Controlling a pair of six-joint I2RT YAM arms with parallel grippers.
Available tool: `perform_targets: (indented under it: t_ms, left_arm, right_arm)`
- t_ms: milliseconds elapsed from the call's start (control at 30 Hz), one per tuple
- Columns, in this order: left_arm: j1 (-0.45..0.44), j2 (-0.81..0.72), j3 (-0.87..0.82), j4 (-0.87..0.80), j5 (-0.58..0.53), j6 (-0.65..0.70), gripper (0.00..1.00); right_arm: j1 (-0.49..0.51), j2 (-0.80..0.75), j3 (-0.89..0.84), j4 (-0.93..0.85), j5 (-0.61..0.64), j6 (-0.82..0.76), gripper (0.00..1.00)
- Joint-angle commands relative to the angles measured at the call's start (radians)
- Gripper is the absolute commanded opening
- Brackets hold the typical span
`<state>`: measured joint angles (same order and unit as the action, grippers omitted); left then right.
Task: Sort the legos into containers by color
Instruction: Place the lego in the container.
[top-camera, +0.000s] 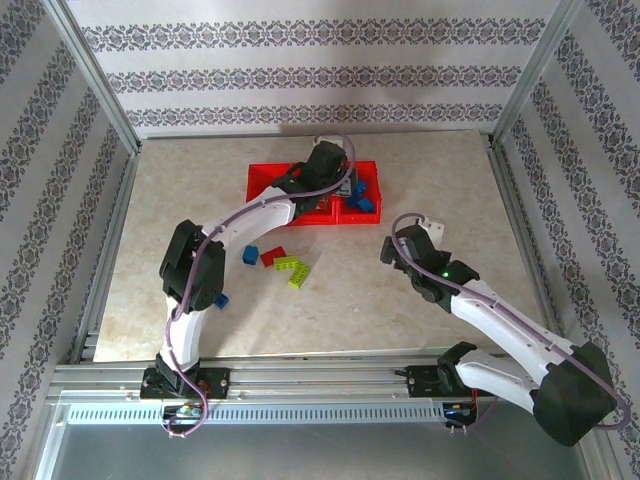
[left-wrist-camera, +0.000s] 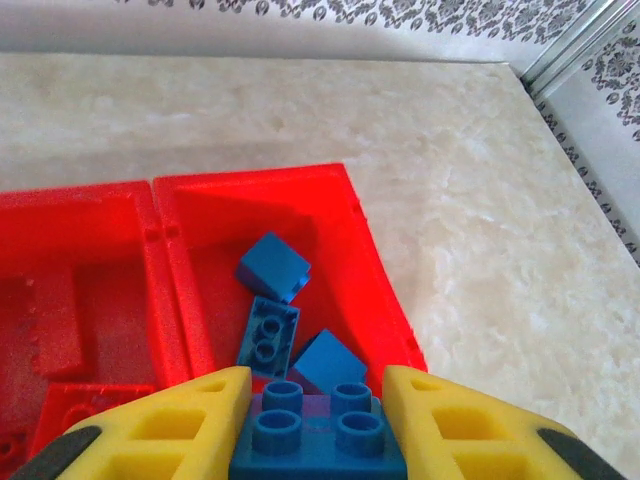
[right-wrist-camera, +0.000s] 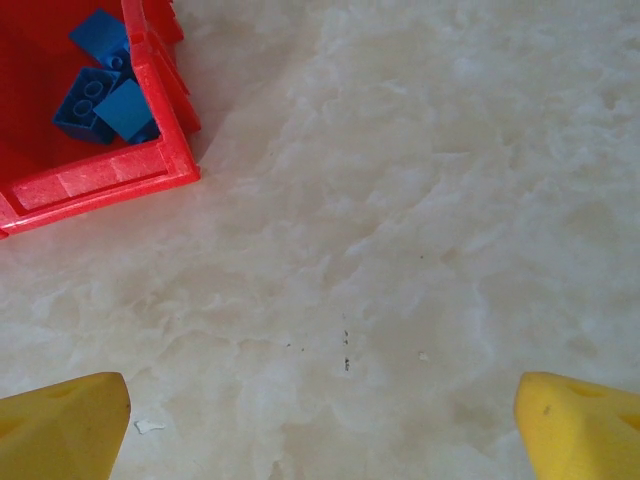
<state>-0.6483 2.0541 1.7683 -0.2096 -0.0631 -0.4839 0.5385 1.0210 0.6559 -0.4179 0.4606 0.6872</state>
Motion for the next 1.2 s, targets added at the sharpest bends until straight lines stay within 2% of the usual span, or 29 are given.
perform_targets:
  t_ms: [0,467,700,867,933,1033,1167]
  left_arm:
    - [-0.010,0.068,0.097,-0.065,-0.030,0.071,0.25]
    - [-0.028,0.397,0.549,-0.311,-0.120,0.208,0.27]
    - [-0.028,0.469,0.630,-0.335,-0.189,0.257,0.30]
    - [-0.027,0.482,0.635,-0.330,-0.219,0.274,0.40]
    - [-0.027,0.482,0.635,-0.327,-0.223,0.276,0.48]
    - [-0.027,0.477,0.643,-0.336,-0.224,0.274,0.56]
    - [-0.027,0.452,0.642,-0.343,-0.218,0.262,0.61]
  right_arm:
    - [-0.014,-0.022,-0.013,-0.017,0.036,0.026,0.98]
    - [-0.014,-0.025,-0.022,-0.009,0.022,0.034,0.98]
    - [-0.014,-0.020,-0.023,0.001,0.020,0.031,0.98]
    - [-0.014,-0.010,-0.018,0.004,0.013,0.029,0.98]
    - [-0.014,-0.009,-0.016,0.008,0.009,0.028,0.98]
    - [-0.014,-0.005,-0.011,0.009,0.008,0.023,0.98]
    - [-0.014,-0.003,-0.010,0.010,0.008,0.018,0.98]
